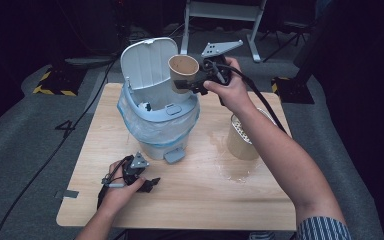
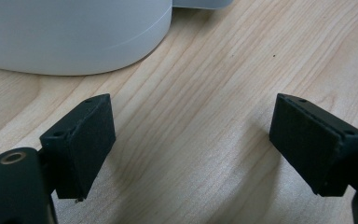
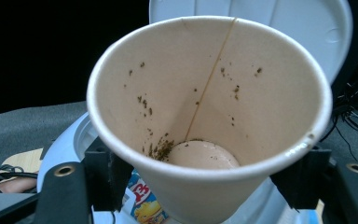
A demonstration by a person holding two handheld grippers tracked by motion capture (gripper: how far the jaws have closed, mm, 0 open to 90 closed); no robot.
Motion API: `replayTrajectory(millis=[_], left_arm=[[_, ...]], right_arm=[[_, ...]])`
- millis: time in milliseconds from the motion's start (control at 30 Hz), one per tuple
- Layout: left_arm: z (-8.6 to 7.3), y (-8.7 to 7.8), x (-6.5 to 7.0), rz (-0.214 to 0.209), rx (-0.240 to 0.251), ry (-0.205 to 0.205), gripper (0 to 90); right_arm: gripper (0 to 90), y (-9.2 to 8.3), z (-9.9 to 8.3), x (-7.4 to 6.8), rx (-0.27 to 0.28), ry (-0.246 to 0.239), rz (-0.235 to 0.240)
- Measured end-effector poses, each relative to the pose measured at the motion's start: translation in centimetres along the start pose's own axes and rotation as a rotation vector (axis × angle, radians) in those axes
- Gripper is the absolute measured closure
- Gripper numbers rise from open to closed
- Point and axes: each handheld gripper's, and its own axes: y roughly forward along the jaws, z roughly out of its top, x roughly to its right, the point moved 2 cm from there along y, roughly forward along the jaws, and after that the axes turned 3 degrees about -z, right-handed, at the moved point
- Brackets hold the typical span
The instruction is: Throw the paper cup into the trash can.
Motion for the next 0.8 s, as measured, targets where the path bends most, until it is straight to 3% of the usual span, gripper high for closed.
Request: replayTrajectory(millis=[400, 633, 700, 733, 767, 800], left_arm=[[0.0, 0.0, 0.0, -0.005, -0.001, -0.004, 14.6], [0.0, 0.0, 0.0, 0.000, 0.001, 0.000, 14.6], [0.0, 0.0, 0.0, -0.005, 0.000, -0.002, 14.6], [0.0, 0.0, 0.0, -0.003, 0.001, -0.001, 14.6], [0.0, 0.0, 0.0, 0.000, 0.000, 0.001, 14.6], [0.0, 0.0, 0.0, -0.004, 0.000, -0.003, 14.6]], right_arm=[[30.7, 2.9, -0.4, -0.7, -0.080, 0.003, 0.015], [30.5, 4.1, -0.5, -1.0, -0.181, -0.011, 0.006], [23.7, 4.4, -0.6, -1.1, -0.195, -0.041, 0.001], [11.4, 4.4, -0.6, -1.1, -0.194, -0.076, -0.002], [5.3, 4.5, -0.6, -1.2, -0.183, -0.117, -0.010], [5.9, 4.4, -0.4, -1.3, -0.161, -0.157, -0.036]])
